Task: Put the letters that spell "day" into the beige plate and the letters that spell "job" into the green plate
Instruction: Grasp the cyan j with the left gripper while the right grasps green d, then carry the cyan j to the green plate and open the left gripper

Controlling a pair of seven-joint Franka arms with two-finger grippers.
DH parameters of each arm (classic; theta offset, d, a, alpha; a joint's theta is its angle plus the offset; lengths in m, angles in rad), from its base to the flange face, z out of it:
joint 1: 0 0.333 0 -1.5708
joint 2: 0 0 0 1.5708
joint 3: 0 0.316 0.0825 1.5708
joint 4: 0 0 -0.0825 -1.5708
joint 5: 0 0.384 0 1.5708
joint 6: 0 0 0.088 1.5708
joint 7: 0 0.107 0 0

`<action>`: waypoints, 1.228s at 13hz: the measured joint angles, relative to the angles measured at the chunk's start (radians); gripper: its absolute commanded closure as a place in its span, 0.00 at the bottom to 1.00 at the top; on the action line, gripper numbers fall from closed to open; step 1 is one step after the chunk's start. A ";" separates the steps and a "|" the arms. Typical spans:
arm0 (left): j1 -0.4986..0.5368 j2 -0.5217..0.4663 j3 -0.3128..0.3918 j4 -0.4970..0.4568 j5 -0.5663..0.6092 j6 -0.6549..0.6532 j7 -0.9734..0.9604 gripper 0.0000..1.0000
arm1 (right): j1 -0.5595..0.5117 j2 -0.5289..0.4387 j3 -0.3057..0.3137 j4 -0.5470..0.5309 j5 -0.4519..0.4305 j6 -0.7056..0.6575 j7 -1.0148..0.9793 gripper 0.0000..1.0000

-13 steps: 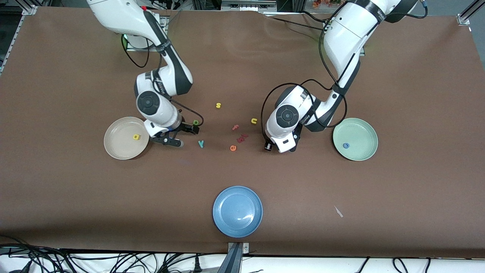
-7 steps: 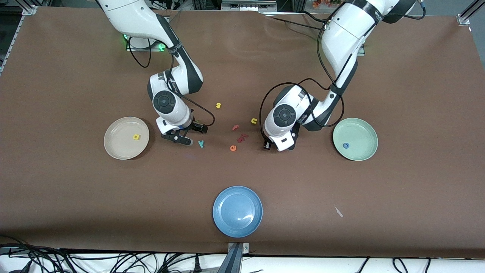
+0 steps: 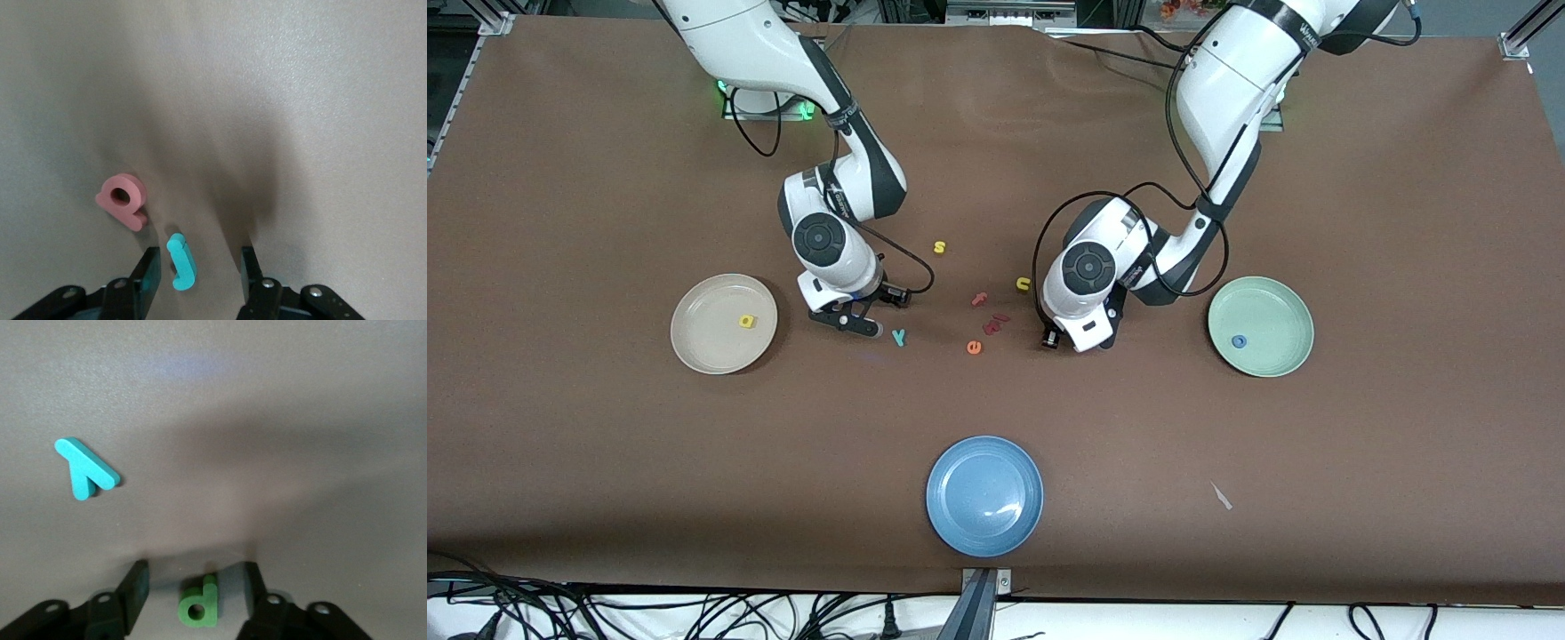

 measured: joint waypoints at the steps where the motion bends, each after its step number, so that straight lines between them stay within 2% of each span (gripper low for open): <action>1: 0.000 0.000 0.001 0.003 0.002 0.000 0.000 0.83 | 0.000 -0.001 0.000 -0.003 0.000 0.000 0.003 0.43; 3: 0.000 0.001 0.001 0.005 0.004 0.000 0.000 0.92 | 0.000 -0.005 0.000 -0.006 0.001 0.000 0.008 0.46; 4: 0.000 0.001 0.002 0.005 0.004 0.000 0.000 1.00 | 0.000 -0.006 0.000 -0.008 0.001 0.000 0.012 0.46; 7: 0.000 0.001 0.002 0.007 0.019 -0.001 0.002 1.00 | 0.001 -0.011 0.000 -0.013 0.001 0.000 0.025 0.46; 10: 0.029 -0.008 0.009 0.031 0.100 -0.001 0.056 1.00 | 0.002 -0.012 0.000 -0.017 0.001 0.000 0.032 0.46; 12: 0.091 -0.051 0.010 0.047 0.100 -0.057 0.225 1.00 | 0.003 -0.013 0.000 -0.018 0.001 0.000 0.041 0.46; 16: 0.270 -0.161 0.011 0.046 0.100 -0.283 0.688 1.00 | 0.004 -0.013 0.009 -0.019 0.001 0.000 0.061 0.46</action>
